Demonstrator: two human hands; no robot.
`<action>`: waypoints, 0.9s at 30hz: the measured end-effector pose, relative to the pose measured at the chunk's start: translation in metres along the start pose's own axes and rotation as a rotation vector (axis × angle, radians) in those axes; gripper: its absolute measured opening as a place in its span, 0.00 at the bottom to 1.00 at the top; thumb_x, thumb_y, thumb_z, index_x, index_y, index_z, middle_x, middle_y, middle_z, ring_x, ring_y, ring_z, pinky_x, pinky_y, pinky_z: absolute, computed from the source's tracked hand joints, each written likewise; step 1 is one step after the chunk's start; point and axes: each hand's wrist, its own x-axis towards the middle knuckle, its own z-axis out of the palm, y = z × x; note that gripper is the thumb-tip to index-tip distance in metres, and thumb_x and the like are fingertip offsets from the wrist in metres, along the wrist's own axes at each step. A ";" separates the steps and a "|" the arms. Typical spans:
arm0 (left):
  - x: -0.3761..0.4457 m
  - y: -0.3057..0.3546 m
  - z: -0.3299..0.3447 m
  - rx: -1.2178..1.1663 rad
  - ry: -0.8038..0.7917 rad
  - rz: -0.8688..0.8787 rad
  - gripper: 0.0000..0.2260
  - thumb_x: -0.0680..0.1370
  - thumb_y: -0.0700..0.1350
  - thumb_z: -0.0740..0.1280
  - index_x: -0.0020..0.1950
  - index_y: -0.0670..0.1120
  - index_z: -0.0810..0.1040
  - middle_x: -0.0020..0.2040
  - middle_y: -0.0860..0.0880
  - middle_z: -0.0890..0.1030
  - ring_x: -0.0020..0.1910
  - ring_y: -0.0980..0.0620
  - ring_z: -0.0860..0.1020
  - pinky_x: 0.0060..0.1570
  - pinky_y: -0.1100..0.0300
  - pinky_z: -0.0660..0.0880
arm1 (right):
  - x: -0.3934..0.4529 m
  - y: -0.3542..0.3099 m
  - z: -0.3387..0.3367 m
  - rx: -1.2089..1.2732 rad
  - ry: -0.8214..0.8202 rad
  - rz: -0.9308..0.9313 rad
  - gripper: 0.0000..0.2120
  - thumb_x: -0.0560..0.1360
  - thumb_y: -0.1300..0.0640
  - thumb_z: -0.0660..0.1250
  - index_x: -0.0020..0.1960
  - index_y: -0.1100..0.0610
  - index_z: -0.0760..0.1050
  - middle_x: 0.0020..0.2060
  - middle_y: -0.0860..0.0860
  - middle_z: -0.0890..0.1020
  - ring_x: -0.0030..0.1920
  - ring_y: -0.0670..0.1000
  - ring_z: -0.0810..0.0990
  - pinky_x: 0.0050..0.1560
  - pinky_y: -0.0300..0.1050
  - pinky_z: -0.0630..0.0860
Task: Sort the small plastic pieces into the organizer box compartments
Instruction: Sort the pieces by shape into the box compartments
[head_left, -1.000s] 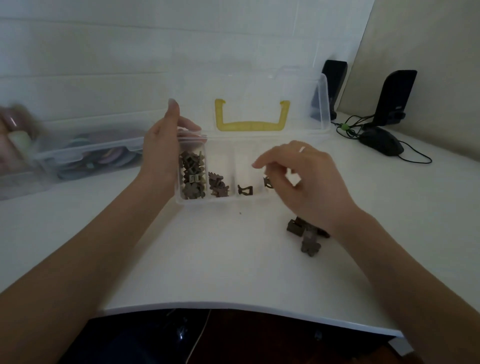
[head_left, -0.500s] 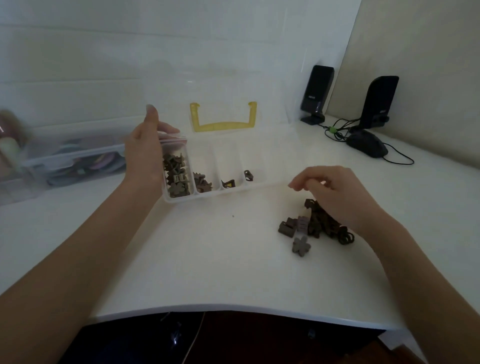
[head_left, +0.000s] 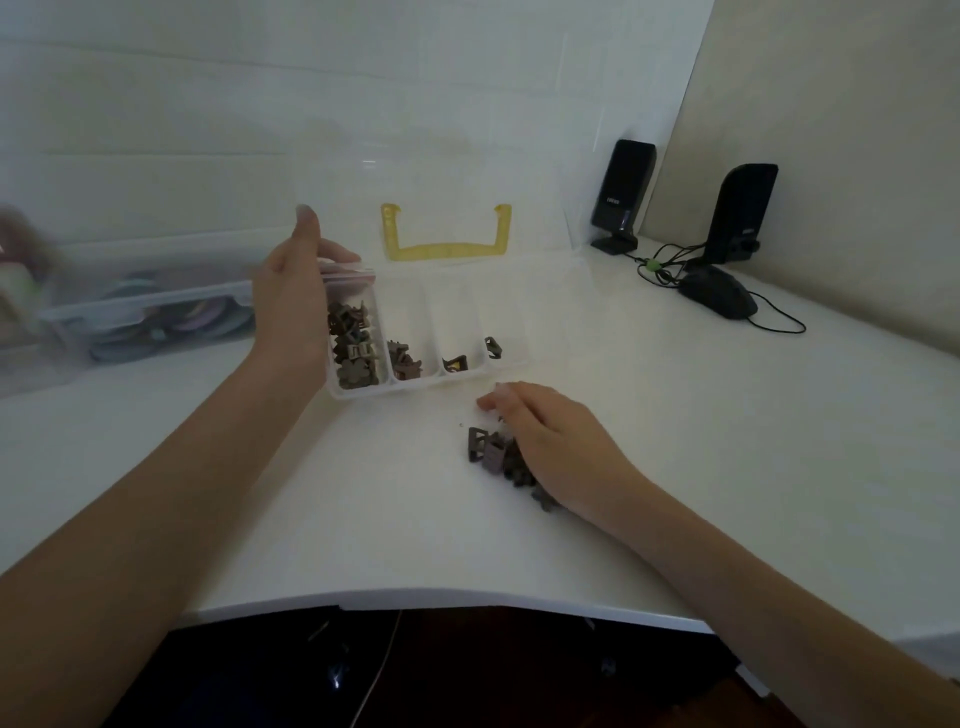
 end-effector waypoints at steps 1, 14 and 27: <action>0.000 0.000 0.000 -0.002 0.001 0.002 0.25 0.80 0.58 0.58 0.27 0.49 0.74 0.23 0.53 0.77 0.25 0.56 0.75 0.38 0.59 0.71 | 0.003 -0.004 0.005 -0.015 -0.017 -0.023 0.20 0.82 0.51 0.52 0.54 0.64 0.77 0.52 0.57 0.80 0.52 0.54 0.75 0.50 0.39 0.67; 0.000 0.000 0.000 0.033 0.010 0.021 0.24 0.80 0.58 0.58 0.28 0.48 0.74 0.27 0.51 0.77 0.28 0.55 0.75 0.43 0.58 0.71 | 0.042 0.011 -0.049 0.224 -0.646 -0.044 0.27 0.74 0.75 0.50 0.60 0.56 0.78 0.62 0.48 0.78 0.62 0.42 0.75 0.61 0.32 0.70; -0.005 0.003 0.001 0.030 -0.014 0.004 0.24 0.80 0.58 0.57 0.29 0.47 0.73 0.24 0.53 0.78 0.24 0.58 0.76 0.37 0.61 0.72 | 0.036 0.018 -0.032 0.250 -0.445 -0.250 0.19 0.73 0.76 0.61 0.56 0.60 0.80 0.49 0.54 0.83 0.50 0.46 0.81 0.51 0.33 0.74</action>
